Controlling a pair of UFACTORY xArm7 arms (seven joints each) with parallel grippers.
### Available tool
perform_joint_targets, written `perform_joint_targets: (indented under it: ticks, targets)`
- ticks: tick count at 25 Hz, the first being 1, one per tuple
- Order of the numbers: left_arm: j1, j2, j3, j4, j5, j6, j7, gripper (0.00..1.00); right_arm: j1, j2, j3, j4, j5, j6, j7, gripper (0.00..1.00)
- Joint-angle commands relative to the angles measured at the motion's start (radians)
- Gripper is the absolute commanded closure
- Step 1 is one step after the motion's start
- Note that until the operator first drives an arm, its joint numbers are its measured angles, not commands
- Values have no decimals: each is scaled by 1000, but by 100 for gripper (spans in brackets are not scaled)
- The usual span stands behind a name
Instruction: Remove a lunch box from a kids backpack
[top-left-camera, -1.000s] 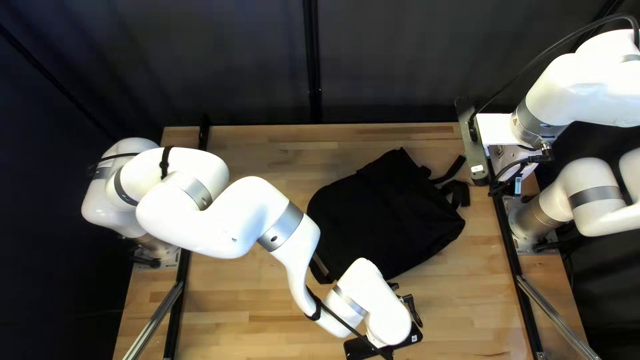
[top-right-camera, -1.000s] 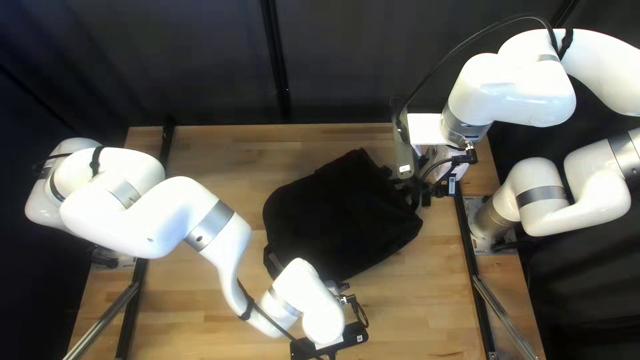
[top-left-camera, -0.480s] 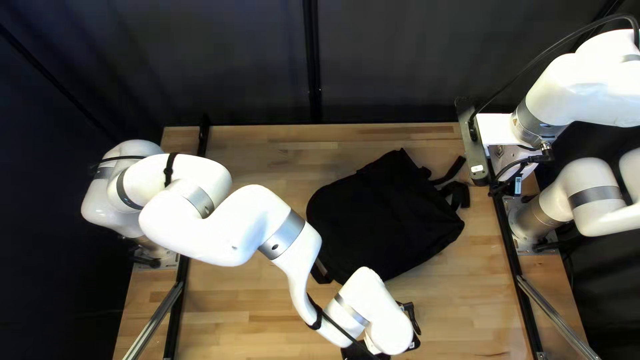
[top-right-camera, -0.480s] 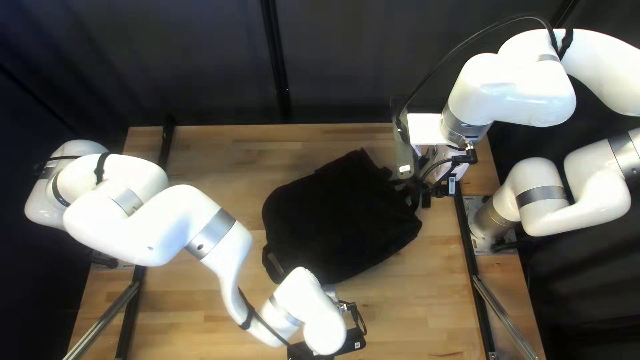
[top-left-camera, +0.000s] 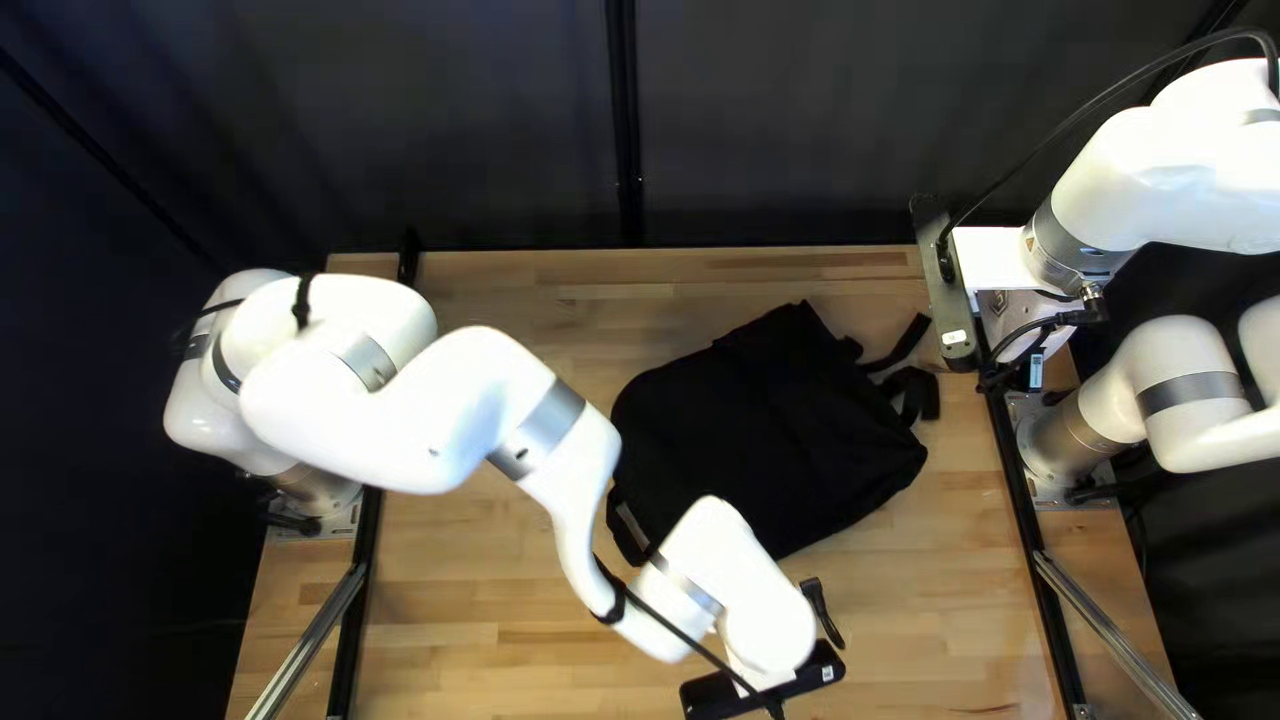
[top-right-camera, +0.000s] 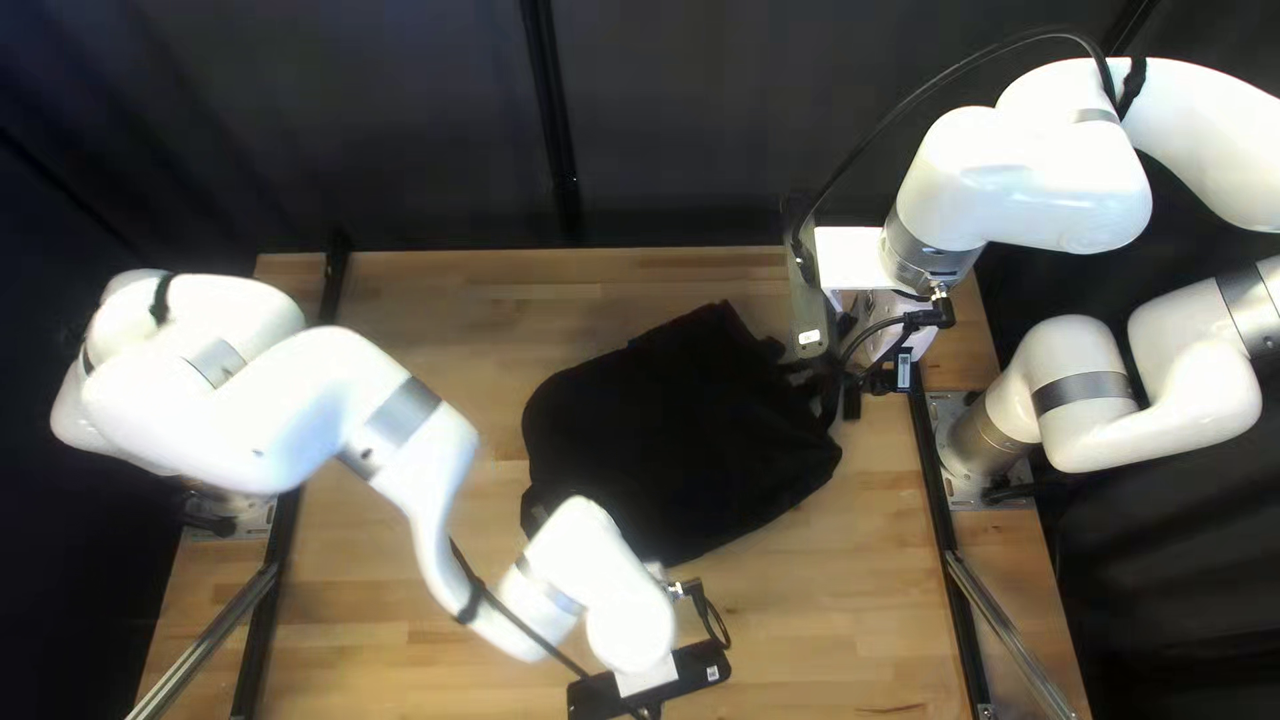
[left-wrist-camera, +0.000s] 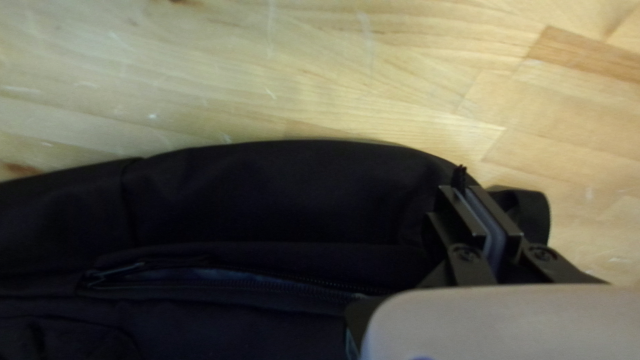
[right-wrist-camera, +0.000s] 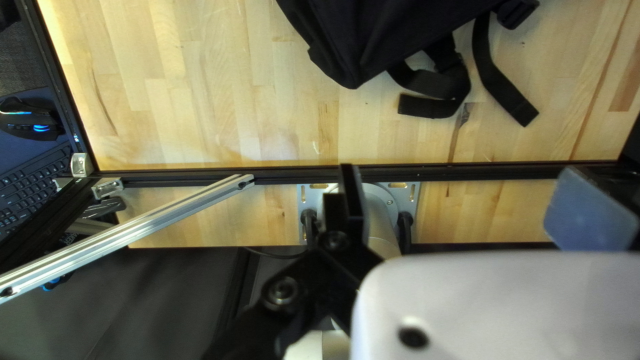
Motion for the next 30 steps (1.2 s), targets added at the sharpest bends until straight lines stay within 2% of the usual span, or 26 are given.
perform_joint_targets:
  ticks: [1,5,10,18,20,22,23,24,25,27,29,30]
  targets:
    - [67,-52,-33,-108,-48,-85,17,100,0,0,0,0,0,0,0,0]
    - [88,-69,-43,-151,-62,-120,19,100,0,0,0,0,0,0,0,0]
    - [77,-80,-38,-157,-47,-145,-13,100,0,0,0,0,0,0,0,0]
    - [106,-225,-30,-357,12,-333,-127,100,7,5,17,-1,-18,-12,-8,0]
    - [119,-252,-32,-392,13,-366,-129,100,12,31,40,-28,-28,-98,4,0]
    - [133,-277,-35,-425,12,-400,-128,100,27,-11,54,-118,-28,-190,-1,0]
    - [137,-282,-34,-435,15,-417,-127,100,52,-70,63,-208,-22,-266,-25,0]
    - [138,-284,-34,-440,17,-428,-127,100,63,-95,62,-241,-22,-293,-41,0]
    - [138,-283,-33,-442,20,-433,-128,100,100,-154,67,-324,-15,-354,-81,0]
    - [139,-281,-32,-447,26,-449,-129,100,139,-190,64,-390,-14,-413,-130,0]
    - [140,-284,-30,-460,32,-470,-138,100,178,-159,74,-430,-11,-506,-174,0]
    - [141,-285,-29,-464,34,-477,-141,100,199,-106,91,-432,-13,-568,-193,0]
